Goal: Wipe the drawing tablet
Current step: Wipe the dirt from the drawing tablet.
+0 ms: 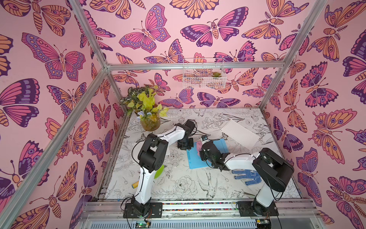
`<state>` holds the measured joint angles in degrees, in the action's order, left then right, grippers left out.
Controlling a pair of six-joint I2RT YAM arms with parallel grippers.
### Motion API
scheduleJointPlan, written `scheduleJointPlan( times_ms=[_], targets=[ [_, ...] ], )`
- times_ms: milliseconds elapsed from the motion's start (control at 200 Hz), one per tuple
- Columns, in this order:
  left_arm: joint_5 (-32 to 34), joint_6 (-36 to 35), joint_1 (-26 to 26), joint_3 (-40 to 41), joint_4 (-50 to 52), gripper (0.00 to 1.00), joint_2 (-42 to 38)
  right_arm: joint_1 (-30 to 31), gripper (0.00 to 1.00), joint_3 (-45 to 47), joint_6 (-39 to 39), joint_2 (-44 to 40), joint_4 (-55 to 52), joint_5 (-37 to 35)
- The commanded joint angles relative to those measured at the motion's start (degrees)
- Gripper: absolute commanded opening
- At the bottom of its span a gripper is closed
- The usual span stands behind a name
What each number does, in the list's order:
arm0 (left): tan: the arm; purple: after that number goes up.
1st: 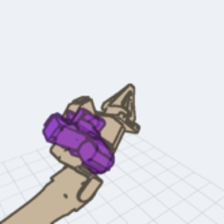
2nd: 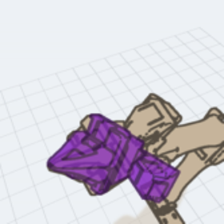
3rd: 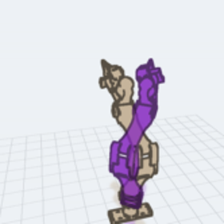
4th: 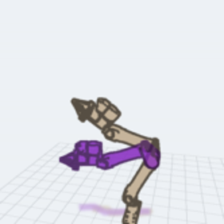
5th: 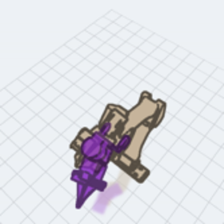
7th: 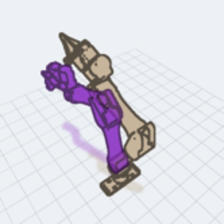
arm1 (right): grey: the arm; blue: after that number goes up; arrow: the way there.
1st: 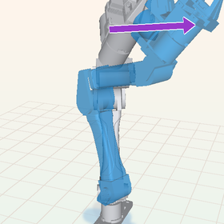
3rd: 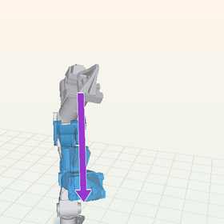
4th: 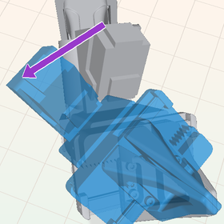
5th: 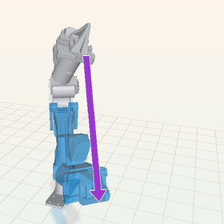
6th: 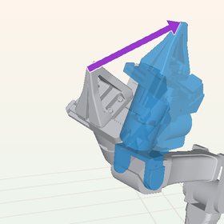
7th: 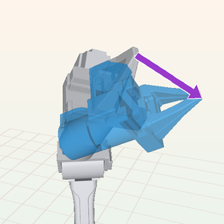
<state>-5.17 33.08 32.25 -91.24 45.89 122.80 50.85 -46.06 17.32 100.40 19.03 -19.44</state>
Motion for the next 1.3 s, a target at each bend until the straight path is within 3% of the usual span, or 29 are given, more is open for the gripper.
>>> scheduleJointPlan(
  times_ms=[0,95,185,315,381,486,591,756,831,901,1011,1097,1292],
  targets=[
    [-0.50,1.10,-0.35,4.41,5.15,0.24,5.60,6.51,0.05,-3.44,-0.68,3.67,-0.78,2.69],
    [-0.63,1.06,-0.35,4.67,4.83,0.24,5.17,6.80,0.03,-2.64,3.31,4.54,-1.65,-1.70],
    [-1.14,0.61,-0.35,4.82,4.46,0.24,5.00,2.51,0.02,0.98,5.40,1.84,-3.11,-3.57],
    [-1.64,-0.36,-0.36,4.76,4.17,0.23,5.02,-0.03,0.02,5.57,4.54,-2.69,-2.11,-5.22],
    [-1.99,-0.96,-0.55,4.83,4.11,0.24,5.13,1.10,0.02,4.13,3.89,-1.27,-0.52,-1.22],
    [-2.80,-1.58,-0.79,5.20,3.64,0.23,5.19,5.87,0.02,-2.90,3.72,4.43,-0.54,-0.43],
    [-3.63,-1.85,-1.05,5.46,3.42,0.23,5.09,6.32,0.00,-6.99,5.73,8.12,-2.61,-1.20],
    [-4.27,-1.95,-1.31,5.87,3.07,0.23,5.09,-0.85,0.00,0.08,7.97,3.27,-6.34,-5.80],
    [-4.58,-1.95,-1.34,5.81,3.05,0.23,5.12,-1.90,0.00,2.92,5.81,0.03,-5.57,-4.70],
    [-4.52,-1.89,-1.31,5.94,2.89,0.22,5.08,0.05,0.00,2.19,3.93,-0.53,-4.74,-0.54],
    [-4.67,-1.82,-1.32,5.91,2.72,0.22,5.41,7.96,0.00,-4.09,1.67,2.15,-3.84,6.56],
    [-4.59,-1.76,-1.34,6.06,2.70,0.22,5.36,11.36,0.00,-7.15,3.03,3.99,-7.42,5.06],
    [-4.93,-1.81,-1.39,6.34,2.36,0.22,5.27,2.99,0.00,6.27,8.08,-5.25,-7.31,-0.57]
  ],
)
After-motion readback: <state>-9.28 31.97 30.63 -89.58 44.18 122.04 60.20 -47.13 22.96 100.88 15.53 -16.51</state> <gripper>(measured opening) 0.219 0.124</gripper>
